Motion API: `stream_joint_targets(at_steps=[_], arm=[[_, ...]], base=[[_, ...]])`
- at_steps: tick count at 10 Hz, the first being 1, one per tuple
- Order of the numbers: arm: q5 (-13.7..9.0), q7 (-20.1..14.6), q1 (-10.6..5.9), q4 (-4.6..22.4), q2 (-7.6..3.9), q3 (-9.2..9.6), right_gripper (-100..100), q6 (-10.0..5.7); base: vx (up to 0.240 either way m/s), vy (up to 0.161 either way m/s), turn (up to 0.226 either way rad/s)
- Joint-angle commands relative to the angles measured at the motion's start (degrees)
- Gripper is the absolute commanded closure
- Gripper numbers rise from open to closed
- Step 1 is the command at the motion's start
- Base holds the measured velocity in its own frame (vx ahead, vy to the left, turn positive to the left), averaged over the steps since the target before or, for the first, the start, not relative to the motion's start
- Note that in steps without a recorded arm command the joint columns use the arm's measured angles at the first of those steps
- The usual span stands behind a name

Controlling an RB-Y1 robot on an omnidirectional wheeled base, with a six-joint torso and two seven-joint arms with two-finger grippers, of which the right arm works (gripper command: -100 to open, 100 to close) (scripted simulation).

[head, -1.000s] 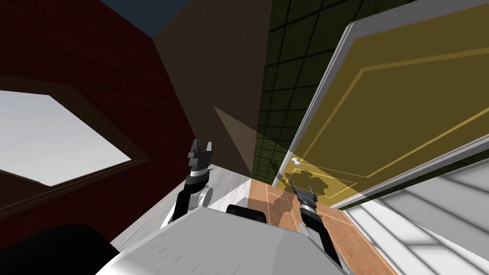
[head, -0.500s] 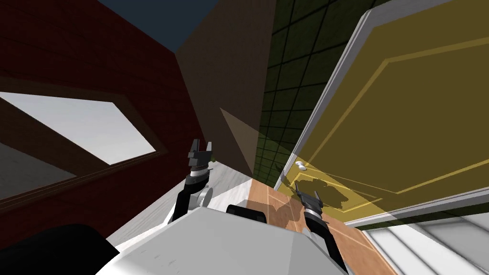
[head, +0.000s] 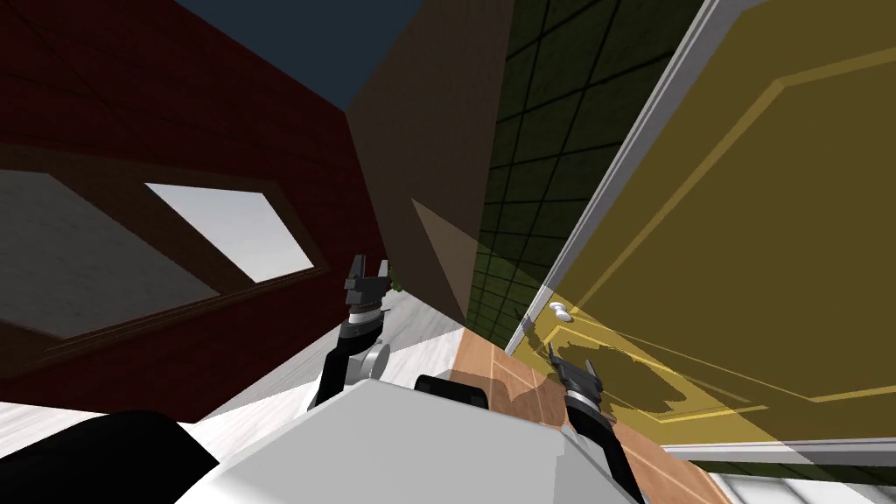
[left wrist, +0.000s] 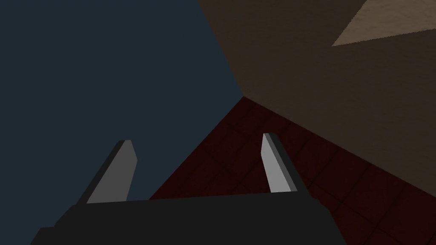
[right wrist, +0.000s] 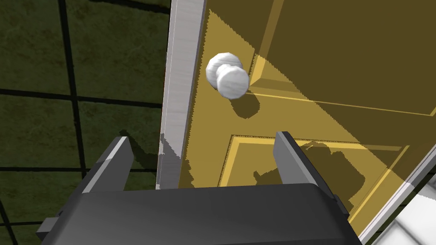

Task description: Pull the door open

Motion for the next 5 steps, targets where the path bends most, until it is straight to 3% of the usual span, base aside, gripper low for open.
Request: stream_joint_targets(at_steps=[1, 5], arm=[[-0.81, -1.74, 0.00, 1.23, -0.45, -0.17, -100, -0.35], [-2.81, -6.42, -1.24, 6.61, -1.61, -0.37, -100, -1.83]], base=[[-0.029, -0.091, 0.172], [-0.044, -0.109, 0.238]])
